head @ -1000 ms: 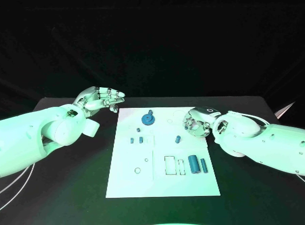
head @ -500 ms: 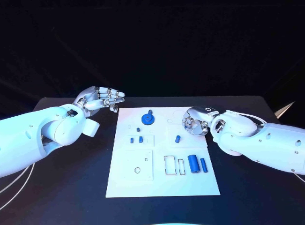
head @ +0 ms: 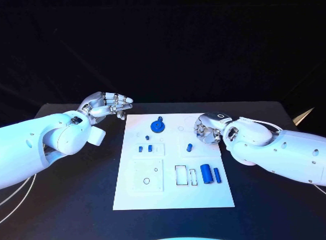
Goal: Assemble the parts on the task board
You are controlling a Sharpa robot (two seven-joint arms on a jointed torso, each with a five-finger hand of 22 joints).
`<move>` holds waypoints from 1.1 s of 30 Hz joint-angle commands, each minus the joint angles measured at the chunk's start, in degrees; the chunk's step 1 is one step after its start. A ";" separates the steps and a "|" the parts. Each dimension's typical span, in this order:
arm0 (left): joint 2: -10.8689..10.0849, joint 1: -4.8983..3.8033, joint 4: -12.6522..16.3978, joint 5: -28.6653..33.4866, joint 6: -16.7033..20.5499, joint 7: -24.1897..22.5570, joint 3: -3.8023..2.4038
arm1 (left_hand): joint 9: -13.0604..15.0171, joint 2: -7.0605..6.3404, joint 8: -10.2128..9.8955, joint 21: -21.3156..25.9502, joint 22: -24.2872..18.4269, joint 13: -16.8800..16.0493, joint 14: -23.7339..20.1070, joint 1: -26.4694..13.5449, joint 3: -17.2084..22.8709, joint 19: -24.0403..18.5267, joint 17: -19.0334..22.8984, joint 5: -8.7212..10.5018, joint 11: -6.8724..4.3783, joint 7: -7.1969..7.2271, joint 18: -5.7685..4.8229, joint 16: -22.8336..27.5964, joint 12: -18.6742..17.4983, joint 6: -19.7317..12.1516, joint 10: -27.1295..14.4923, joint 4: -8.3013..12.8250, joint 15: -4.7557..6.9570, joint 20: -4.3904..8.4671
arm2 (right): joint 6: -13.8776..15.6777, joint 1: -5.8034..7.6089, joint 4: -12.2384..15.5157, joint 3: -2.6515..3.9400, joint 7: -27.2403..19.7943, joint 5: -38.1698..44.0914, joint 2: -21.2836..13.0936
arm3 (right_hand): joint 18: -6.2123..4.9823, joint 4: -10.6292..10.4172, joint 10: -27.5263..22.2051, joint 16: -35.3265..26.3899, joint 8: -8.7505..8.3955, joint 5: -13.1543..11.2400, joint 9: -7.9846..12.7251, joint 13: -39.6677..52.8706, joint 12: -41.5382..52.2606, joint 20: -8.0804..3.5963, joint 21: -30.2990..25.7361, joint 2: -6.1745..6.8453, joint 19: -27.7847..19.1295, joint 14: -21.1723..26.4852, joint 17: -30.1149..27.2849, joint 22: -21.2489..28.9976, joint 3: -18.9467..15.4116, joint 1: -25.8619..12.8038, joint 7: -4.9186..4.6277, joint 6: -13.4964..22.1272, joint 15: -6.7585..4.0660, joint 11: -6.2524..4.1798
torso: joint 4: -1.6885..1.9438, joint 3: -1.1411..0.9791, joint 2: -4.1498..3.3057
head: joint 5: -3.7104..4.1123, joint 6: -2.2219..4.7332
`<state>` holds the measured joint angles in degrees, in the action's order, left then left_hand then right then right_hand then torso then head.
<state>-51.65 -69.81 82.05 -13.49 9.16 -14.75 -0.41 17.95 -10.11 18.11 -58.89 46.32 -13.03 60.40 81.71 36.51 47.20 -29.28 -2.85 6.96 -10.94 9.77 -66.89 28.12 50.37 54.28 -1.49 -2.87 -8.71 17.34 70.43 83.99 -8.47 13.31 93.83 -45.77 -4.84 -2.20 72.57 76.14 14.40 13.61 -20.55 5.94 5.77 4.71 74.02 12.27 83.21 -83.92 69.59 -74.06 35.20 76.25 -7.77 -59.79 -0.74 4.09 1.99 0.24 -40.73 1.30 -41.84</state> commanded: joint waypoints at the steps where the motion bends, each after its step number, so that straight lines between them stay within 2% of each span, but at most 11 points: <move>1: -0.02 -0.03 0.26 0.21 -0.61 0.04 -0.04 | 0.05 -0.12 0.17 0.38 -0.08 0.09 0.37 -0.62 -0.44 0.40 0.07 -0.08 0.06 -0.10 0.84 0.20 0.23 -0.33 -0.19 0.04 0.02 0.14 | -3.52 -0.58 0.20 -0.35 1.35 1.70 0.43 | 1.19 0.37 -0.19 0.07 0.38 -0.07 -0.07 0.09 -0.36 0.01 0.70 -0.49 0.56 -2.55 -0.20 -0.52 0.13 -0.03 0.05 -0.32 -0.26 -0.40 | 0.02 -0.01 0.02 | 0.08 -0.15; 5: -0.05 -0.03 0.38 0.09 -0.59 0.18 -0.04 | 0.05 -0.12 0.17 0.38 -0.08 0.09 0.37 -0.62 -0.44 0.40 0.07 -0.08 0.06 -0.10 0.84 0.20 0.23 -0.33 -0.19 0.04 0.02 0.14 | -3.04 -0.62 0.36 -0.36 2.34 2.53 0.55 | 1.40 0.53 -0.19 0.49 0.68 -0.05 -0.39 0.18 -0.62 0.01 1.70 -0.63 0.84 -2.60 0.22 -1.56 0.22 -0.13 0.17 -0.63 -0.26 -0.42 | 0.04 0.02 0.01 | 0.11 -0.16; 8: -0.07 -0.03 0.44 0.02 -0.56 0.28 -0.04 | 0.05 -0.12 0.17 0.38 -0.08 0.09 0.37 -0.62 -0.44 0.40 0.07 -0.08 0.06 -0.10 0.84 0.20 0.23 -0.33 -0.19 0.04 0.02 0.14 | -1.88 -0.66 0.46 -0.36 2.89 2.94 0.62 | 1.62 1.17 0.50 0.80 1.19 0.08 -0.93 0.47 -0.70 -0.10 2.87 -1.43 1.15 -2.58 0.36 -2.78 1.22 0.40 0.34 -1.07 -0.43 -0.63 | 0.01 0.02 0.00 | 0.09 -0.14; 15: -0.08 -0.03 0.60 -0.14 -0.49 0.49 -0.04 | 0.05 -0.13 0.17 0.47 -0.14 0.13 0.35 -0.53 -0.46 0.45 0.10 -0.08 0.09 -0.13 0.84 0.24 0.21 -0.42 -0.25 0.10 0.01 0.14 | 1.96 -0.72 0.62 -0.36 3.57 3.45 0.80 | 2.05 2.03 1.83 0.83 2.03 0.08 -1.85 0.96 -0.65 -0.31 4.94 -2.31 1.82 -2.43 0.06 -4.91 2.35 0.56 0.62 -1.62 -0.70 -1.00 | 0.01 0.02 0.04 | 0.18 -0.18; 24: -0.12 -0.03 0.62 -0.21 -0.41 0.73 -0.04 | 0.05 -0.13 0.17 0.47 -0.14 0.13 0.35 -0.53 -0.46 0.45 0.10 -0.08 0.09 -0.13 0.84 0.24 0.21 -0.42 -0.25 0.10 0.01 0.14 | 4.95 -0.73 1.14 -0.36 3.00 3.54 0.73 | 2.19 2.28 2.16 0.97 2.29 0.06 -2.19 1.10 -0.73 -0.38 5.58 -2.40 2.03 -2.44 0.15 -5.59 2.66 0.37 0.71 -1.71 -0.77 -1.09 | 0.01 0.02 0.00 | 0.14 -0.13; 33: -0.16 -0.03 0.59 -0.24 -0.52 0.95 -0.04 | 0.05 -0.12 0.17 0.59 -0.24 0.20 0.33 -0.50 -0.51 0.51 0.13 -0.08 0.16 -0.20 0.83 0.30 0.17 -0.55 -0.37 0.11 -0.03 0.14 | 5.95 -0.72 1.99 -0.35 2.81 3.41 0.13 | 2.25 2.37 2.52 1.14 2.59 0.02 -2.56 1.24 -0.82 -0.44 5.93 -2.38 2.11 -2.46 0.26 -5.97 2.83 -0.07 0.84 -1.81 -0.84 -1.19 | -0.01 0.00 0.02 | 0.04 -0.16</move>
<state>-51.81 -69.81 82.51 -13.61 9.18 -13.79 -0.41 17.93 -10.11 18.11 -58.62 46.14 -12.91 60.40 81.72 36.37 47.40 -29.24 -2.85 6.96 -11.15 9.76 -66.89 28.12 50.16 54.28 -1.34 -2.87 -8.51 21.94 69.72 85.49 -8.85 16.74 96.56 -45.66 -3.07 0.16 74.48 76.90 16.77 13.53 -22.90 7.14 4.82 4.50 79.76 10.36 83.81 -83.93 69.81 -74.93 37.72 76.61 -6.99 -61.13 -1.14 3.12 1.99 0.25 -40.72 1.38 -41.95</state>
